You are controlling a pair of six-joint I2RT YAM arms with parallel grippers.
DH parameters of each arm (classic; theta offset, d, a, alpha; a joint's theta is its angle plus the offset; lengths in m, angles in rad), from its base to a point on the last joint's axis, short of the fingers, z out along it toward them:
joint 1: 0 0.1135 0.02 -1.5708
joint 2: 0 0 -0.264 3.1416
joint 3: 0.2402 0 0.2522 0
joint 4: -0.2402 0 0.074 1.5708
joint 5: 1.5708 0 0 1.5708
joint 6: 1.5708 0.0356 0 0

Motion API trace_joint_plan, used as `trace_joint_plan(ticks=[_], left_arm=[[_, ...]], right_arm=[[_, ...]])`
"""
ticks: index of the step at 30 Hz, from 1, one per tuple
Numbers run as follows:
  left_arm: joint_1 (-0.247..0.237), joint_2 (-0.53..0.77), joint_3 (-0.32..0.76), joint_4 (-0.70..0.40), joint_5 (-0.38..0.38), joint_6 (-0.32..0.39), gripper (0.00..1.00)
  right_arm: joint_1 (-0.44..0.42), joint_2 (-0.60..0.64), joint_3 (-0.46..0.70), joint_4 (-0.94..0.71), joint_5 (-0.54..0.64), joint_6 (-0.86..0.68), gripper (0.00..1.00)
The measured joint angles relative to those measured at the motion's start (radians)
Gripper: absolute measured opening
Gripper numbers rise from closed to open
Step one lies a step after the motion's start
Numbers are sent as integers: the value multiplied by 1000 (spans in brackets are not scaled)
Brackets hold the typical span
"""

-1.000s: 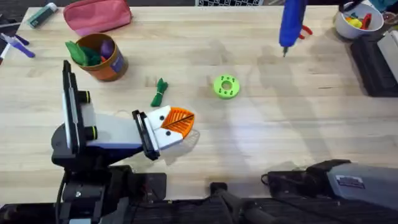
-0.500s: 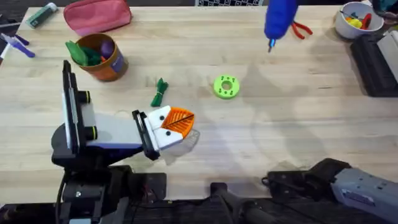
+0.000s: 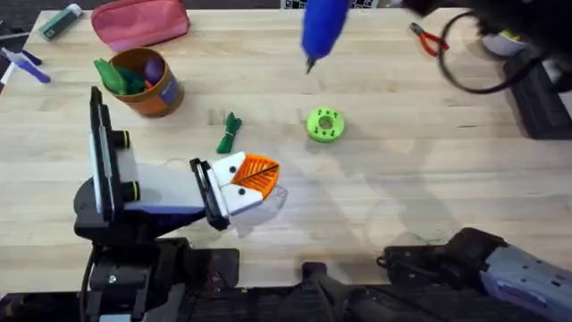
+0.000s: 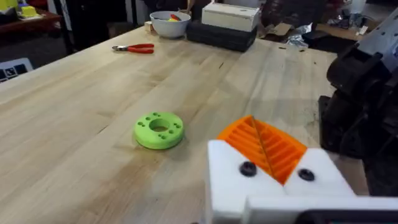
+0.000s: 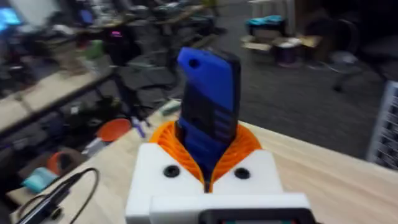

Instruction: Pick up the gripper from the table and insert it into the empty holder that is missing its gripper. Then pick up a screw, insert it into the mounting hole, and use the screwdriver to tighten it. Finally, clean up the table by picking up the vegetable and placing it into the bucket.

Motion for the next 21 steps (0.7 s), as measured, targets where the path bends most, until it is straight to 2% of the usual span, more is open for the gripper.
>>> trace_joint_plan(ticks=[3,12,17,21], left_arm=[[0,0,0,0,0,0,6],[0,0,0,0,0,0,6],[0,0,0,0,0,0,6],[0,0,0,0,0,0,6]], right_arm=[[0,24,-41,98,-145,-8,24],[2,177,-48,348,-633,-114,24],[2,243,-48,463,-824,-133,24],[2,263,-48,477,-894,-136,24]])
